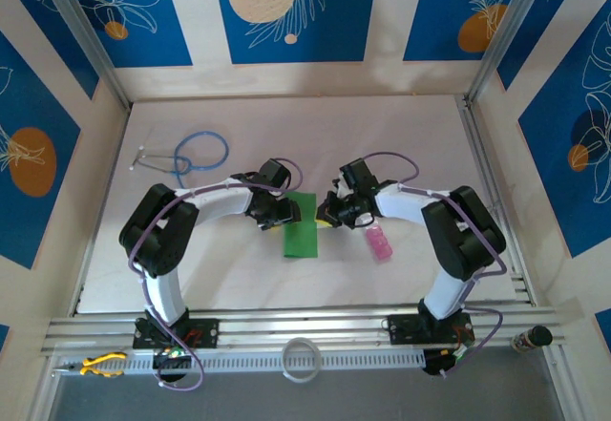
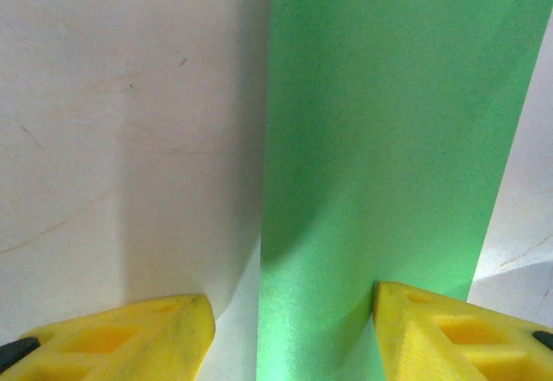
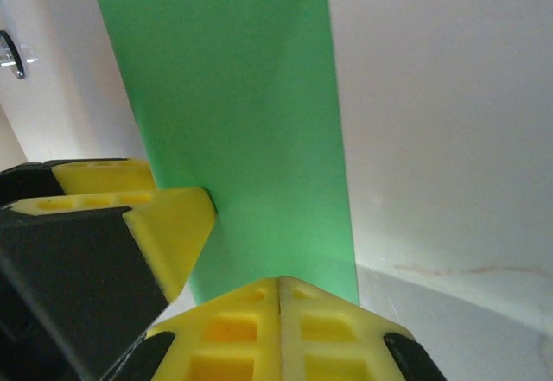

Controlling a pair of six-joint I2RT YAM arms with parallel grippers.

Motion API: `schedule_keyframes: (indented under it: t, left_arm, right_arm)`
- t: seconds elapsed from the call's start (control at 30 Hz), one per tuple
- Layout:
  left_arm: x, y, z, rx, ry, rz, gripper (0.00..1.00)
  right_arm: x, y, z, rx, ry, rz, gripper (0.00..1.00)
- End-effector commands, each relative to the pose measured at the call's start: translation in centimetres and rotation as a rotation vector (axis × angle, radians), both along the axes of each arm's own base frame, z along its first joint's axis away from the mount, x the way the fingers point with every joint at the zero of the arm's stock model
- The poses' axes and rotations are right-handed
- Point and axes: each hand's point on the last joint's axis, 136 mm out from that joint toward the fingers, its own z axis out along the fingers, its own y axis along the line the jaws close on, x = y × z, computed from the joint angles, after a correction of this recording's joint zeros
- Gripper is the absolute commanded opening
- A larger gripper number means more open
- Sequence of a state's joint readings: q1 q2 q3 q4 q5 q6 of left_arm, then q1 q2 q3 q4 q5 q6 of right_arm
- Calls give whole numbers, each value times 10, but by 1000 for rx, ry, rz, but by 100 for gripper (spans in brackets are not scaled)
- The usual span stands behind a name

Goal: Fold a paper plane with a square sheet of paper (pick it up from the middle)
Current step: Hold the square sheet of paper at the center of the table.

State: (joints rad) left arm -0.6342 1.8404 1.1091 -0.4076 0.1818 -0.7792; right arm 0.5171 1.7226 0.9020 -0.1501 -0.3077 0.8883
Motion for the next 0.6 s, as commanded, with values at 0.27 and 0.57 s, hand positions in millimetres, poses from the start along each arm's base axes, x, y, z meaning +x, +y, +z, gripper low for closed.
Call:
schedule_keyframes:
  t: [0.27,0.57]
  left_arm:
    - [-4,16,-36,85,26,11,58]
    - [-3,14,-36,78,24,15,58]
  right_arm:
    - [6,18,-13,-91,-36,54,0]
    - [-1,16,-33,-172,-24,76,0]
